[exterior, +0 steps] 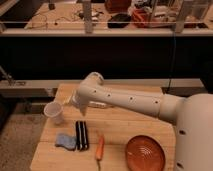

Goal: Pick up the ceramic cup

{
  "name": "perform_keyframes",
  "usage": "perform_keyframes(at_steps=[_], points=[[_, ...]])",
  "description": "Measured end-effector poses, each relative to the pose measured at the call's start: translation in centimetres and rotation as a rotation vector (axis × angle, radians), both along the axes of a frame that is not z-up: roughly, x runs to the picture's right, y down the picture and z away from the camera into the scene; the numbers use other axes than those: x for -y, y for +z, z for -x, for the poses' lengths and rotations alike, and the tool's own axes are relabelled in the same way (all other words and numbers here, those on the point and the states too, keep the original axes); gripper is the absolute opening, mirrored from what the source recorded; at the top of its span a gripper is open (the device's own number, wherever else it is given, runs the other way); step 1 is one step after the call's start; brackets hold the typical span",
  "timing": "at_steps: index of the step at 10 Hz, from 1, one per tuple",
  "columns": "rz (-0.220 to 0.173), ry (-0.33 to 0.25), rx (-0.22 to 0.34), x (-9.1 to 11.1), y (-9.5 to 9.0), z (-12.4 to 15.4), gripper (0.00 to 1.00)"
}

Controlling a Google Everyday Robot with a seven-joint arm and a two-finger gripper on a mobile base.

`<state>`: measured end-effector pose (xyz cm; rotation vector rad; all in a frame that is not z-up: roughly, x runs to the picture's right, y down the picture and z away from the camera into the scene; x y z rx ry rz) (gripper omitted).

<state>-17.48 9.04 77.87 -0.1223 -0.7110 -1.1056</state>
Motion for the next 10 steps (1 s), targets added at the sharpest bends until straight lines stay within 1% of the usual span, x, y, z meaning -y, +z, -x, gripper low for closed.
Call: perform_keyframes(at_steps=[2,6,7,10], points=[[0.003,-0.016,0.009,0.5,0.2,0.5,0.80],[0.010,-0.077,0.023,1.2,0.2,2.3,0.80],[0.013,-0.096,0.028,1.3,0.2,2.8,0.80],[0.042,-0.187,0.068,1.0,0.6,5.3,0.80]])
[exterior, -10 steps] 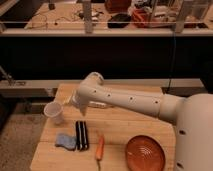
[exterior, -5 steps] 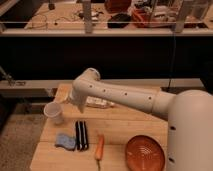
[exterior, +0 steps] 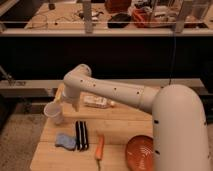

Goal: Pick up the ceramic cup

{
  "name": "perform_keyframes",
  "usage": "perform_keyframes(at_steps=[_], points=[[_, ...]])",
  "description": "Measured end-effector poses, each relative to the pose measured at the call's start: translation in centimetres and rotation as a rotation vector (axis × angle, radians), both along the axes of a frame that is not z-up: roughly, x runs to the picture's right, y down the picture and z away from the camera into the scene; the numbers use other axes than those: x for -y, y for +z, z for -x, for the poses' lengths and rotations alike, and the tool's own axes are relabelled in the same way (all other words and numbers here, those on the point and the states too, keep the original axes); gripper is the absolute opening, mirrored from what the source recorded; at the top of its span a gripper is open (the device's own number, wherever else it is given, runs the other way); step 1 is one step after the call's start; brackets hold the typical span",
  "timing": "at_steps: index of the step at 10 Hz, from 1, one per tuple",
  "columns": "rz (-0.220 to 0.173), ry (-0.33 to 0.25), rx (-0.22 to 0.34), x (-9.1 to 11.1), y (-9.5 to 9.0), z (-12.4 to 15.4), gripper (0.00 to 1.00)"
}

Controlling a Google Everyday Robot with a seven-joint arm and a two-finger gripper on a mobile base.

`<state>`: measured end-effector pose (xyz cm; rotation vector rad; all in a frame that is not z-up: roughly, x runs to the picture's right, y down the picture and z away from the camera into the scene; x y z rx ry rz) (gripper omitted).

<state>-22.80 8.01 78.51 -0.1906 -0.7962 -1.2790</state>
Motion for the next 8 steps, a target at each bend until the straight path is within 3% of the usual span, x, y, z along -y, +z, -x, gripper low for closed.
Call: perform_keyframes(at_steps=[5,8], points=[[0.041,-0.152,0.021,-1.8,1.0,2.7,0.80],[0.061,-0.199,0.009,-2.8,1.6,3.3,0.80]])
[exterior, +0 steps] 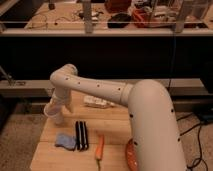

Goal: Pick up the ceramic cup

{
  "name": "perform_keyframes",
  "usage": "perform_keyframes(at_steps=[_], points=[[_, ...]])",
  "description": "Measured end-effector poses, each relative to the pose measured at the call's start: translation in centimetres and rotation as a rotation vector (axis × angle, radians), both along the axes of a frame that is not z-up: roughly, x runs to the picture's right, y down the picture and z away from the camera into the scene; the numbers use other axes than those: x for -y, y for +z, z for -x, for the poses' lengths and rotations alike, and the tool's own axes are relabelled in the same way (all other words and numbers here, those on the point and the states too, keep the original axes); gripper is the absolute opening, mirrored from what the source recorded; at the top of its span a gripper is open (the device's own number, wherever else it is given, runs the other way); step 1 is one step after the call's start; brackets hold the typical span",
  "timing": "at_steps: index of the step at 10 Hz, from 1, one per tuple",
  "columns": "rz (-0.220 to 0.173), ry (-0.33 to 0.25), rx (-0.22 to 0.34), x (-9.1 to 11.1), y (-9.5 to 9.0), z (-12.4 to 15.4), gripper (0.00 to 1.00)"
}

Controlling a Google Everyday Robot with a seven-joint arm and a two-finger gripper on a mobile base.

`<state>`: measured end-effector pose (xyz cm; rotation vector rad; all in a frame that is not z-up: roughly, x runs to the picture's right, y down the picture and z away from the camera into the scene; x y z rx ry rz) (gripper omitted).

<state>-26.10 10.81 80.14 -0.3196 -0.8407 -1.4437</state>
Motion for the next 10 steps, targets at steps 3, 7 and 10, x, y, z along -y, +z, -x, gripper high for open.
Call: perform_keyframes(at_steps=[3,7,10], points=[[0.019,-0.025,-0.017,-0.9,0.9,0.3,0.80],[0.035,-0.034,-0.046,-1.8,2.0,-0.2,0.75],[0.029,-0.056,-0.052,-2.4,2.0,-0.1,0.45]])
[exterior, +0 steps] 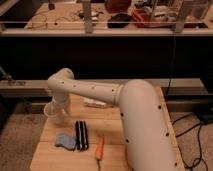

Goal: Pick up the ceramic cup

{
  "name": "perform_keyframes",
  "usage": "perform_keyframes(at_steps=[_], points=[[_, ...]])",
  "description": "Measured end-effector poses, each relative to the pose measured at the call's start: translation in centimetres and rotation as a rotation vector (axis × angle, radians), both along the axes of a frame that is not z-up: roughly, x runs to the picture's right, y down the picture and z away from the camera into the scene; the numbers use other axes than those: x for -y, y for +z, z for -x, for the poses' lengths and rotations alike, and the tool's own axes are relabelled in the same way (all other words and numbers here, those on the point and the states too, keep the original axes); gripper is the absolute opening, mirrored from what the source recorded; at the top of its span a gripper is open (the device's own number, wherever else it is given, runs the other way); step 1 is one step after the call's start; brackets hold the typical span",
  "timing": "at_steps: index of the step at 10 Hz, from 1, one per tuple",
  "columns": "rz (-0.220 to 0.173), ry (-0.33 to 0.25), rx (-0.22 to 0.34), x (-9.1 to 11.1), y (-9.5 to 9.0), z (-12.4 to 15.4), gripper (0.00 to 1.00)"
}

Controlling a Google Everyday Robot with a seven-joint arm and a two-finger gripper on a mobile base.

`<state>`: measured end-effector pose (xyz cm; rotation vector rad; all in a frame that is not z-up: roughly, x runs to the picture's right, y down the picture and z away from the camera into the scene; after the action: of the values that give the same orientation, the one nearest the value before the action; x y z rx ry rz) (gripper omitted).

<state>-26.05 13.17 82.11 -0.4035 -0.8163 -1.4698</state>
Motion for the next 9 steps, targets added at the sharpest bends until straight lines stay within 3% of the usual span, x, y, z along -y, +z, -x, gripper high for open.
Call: perform_keyframes(at_steps=[2,5,9], points=[[-0.001,-0.001,-0.004,-0.1,0.0,-0.1,0.23],[0.003,0.022,-0.006,-0.1,0.1,-0.5,0.01],[0.008,0.036,-0.007,0.4,-0.2,-1.5,0.00]])
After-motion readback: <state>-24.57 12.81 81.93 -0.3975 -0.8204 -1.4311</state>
